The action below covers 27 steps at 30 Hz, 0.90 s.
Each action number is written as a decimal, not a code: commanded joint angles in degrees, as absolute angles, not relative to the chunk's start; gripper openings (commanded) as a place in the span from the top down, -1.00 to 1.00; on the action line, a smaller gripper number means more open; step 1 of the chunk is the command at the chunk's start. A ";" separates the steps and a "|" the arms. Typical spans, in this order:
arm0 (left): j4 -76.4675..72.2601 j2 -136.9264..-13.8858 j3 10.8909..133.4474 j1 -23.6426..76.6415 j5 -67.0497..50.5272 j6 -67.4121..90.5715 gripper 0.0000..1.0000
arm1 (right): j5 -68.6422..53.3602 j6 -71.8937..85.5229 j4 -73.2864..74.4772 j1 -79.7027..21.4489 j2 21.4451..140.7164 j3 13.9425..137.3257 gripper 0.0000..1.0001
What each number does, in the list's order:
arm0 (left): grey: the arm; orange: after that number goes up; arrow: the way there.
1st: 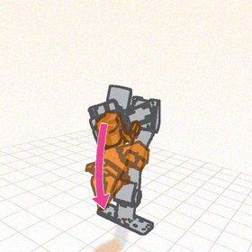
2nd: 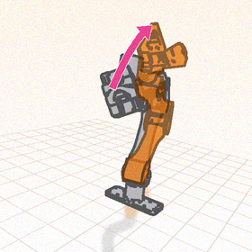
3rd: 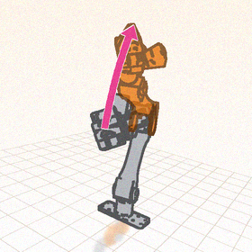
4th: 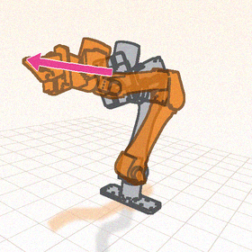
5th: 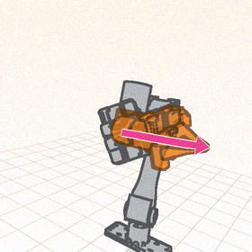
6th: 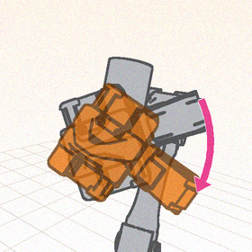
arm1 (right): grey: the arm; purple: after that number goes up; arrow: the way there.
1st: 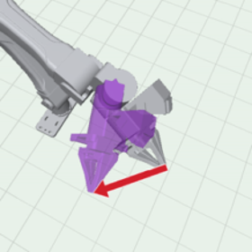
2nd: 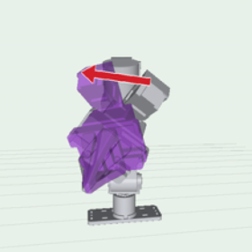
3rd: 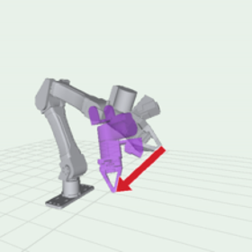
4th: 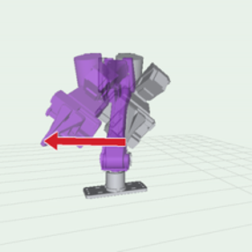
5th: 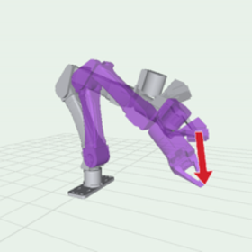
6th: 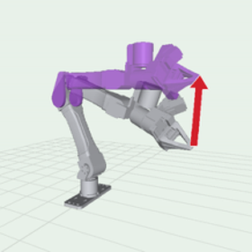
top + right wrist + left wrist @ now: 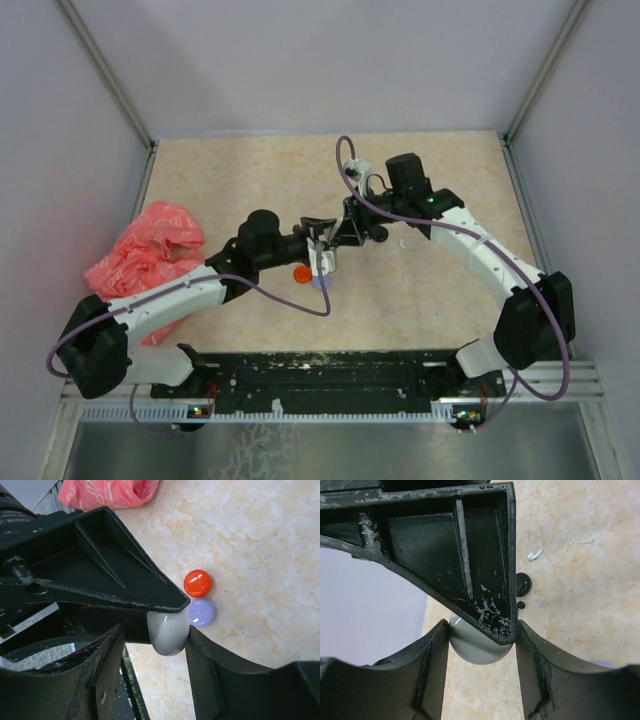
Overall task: Insert the wireless bluetooth earbuds into the charging case
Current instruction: Pick up the charging case at the center of the board.
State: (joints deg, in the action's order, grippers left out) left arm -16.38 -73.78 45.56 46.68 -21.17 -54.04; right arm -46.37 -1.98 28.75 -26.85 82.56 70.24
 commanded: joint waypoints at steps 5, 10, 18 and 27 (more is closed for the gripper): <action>-15.95 -72.30 45.17 48.13 -22.50 -55.32 0.02 | -52.22 -2.67 26.23 -25.94 82.70 73.50 0.07; -15.91 -72.01 45.05 48.63 -22.59 -55.35 0.01 | -53.14 -1.41 24.53 -24.96 82.00 72.43 0.20; -17.36 -71.75 44.09 49.11 -20.95 -54.40 -0.12 | -55.38 1.15 20.49 -24.43 80.70 70.60 0.73; -31.93 -69.05 37.90 49.15 -11.99 -39.97 -0.52 | -51.74 9.02 5.71 -24.43 74.67 62.05 0.91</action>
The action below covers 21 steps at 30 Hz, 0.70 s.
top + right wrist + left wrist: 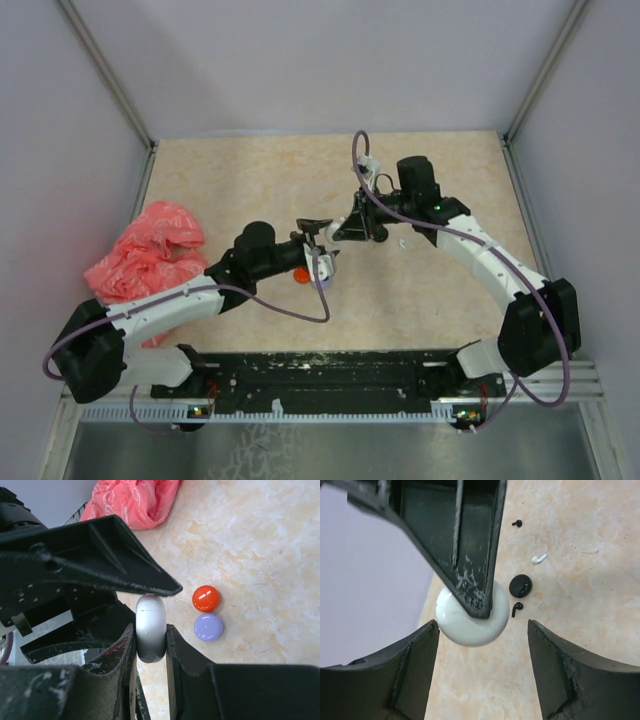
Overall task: Insert the wireless bluetooth earbuds into the charging case
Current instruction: Pick up the charging case at the center of the board.
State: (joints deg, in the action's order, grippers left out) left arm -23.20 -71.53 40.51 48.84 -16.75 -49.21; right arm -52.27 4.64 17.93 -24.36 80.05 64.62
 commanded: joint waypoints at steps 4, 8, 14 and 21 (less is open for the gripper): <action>-39.10 -67.15 33.92 49.01 -7.65 -28.89 -0.63 | -48.08 14.10 -4.74 -24.48 70.53 56.36 0.91; -45.47 -65.57 30.62 48.27 -6.56 -16.93 -0.61 | -45.32 19.33 -17.12 -24.43 67.23 49.40 0.91; -57.68 -64.83 26.63 43.98 -14.53 3.94 -0.54 | -44.37 26.51 -33.36 -24.43 64.60 42.09 0.92; -82.55 -71.63 22.96 36.66 -27.65 27.83 -0.34 | -46.13 31.83 -46.99 -24.60 63.93 37.40 0.91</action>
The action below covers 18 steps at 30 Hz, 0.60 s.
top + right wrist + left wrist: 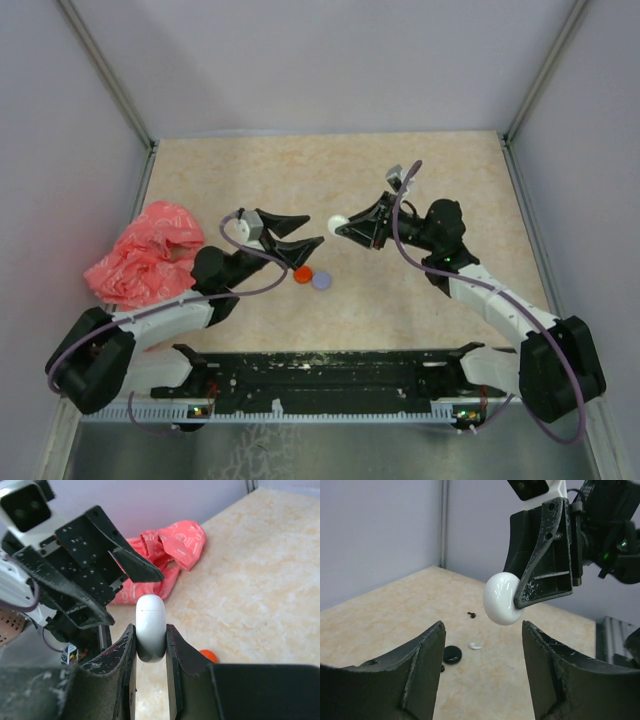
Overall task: Insert the wireless bluetooth earbuds into the charging case
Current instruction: Pick up the charging case at the center of the board.
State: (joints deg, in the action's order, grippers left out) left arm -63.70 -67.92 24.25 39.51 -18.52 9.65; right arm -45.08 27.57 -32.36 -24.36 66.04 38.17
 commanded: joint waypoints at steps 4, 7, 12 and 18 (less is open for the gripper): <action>-90.80 -76.88 24.30 35.34 -33.37 35.46 -0.20 | -46.89 32.15 -50.34 -25.67 64.04 36.69 0.91; -93.24 -78.65 25.80 35.33 -35.87 37.06 -0.19 | -47.07 32.03 -51.55 -26.64 64.31 36.61 0.91; -95.01 -78.64 25.85 35.24 -35.37 37.58 -0.16 | -47.93 31.92 -53.47 -28.41 65.55 36.82 0.91; -94.42 -78.26 26.47 35.16 -35.08 37.67 -0.06 | -49.44 31.93 -56.16 -30.32 67.46 36.79 0.90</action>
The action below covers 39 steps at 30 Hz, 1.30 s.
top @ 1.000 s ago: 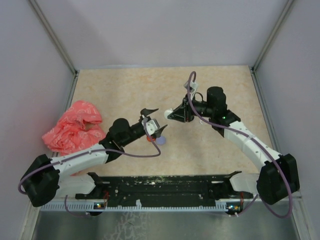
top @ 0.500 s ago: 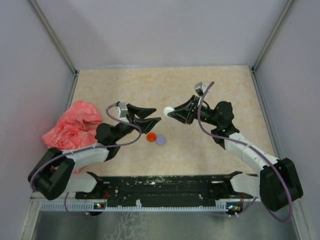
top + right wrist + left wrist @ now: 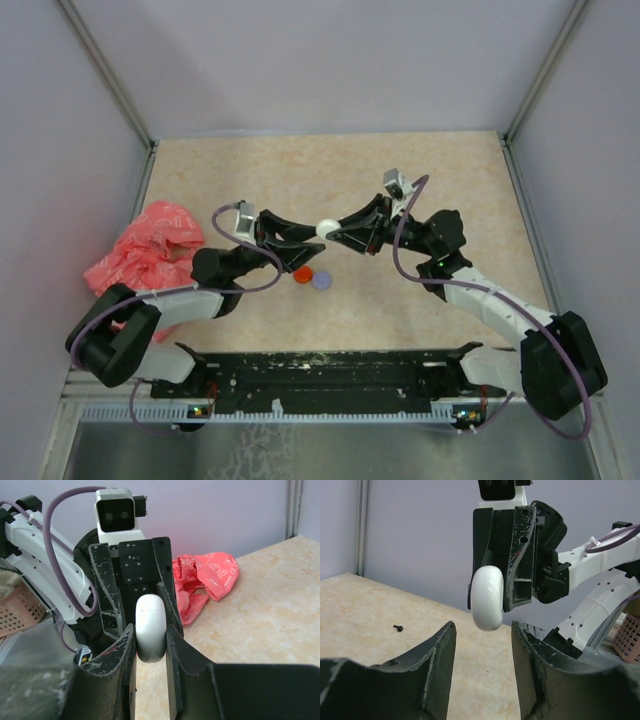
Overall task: Insert the wireless bluetooth earbuds into the charging case
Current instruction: Pick up the charging case at the center of the board, then open the charging case.
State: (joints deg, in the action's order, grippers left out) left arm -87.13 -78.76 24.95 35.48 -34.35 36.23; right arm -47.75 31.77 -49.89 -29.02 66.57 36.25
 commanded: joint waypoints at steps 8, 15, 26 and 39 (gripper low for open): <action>-98.53 -78.89 25.91 34.91 -35.13 40.45 0.19 | -50.23 32.26 -58.87 -30.94 68.59 35.55 0.89; -100.90 -79.56 26.36 34.82 -37.07 42.10 0.45 | -51.77 32.37 -58.64 -31.17 69.17 35.56 0.77; -97.08 -75.64 24.19 34.76 -36.59 37.91 0.96 | -51.04 24.56 -45.54 -31.11 66.17 37.79 0.58; -99.27 -75.77 23.75 34.37 -36.66 39.64 0.12 | -52.02 24.17 -43.97 -31.11 66.15 38.23 0.68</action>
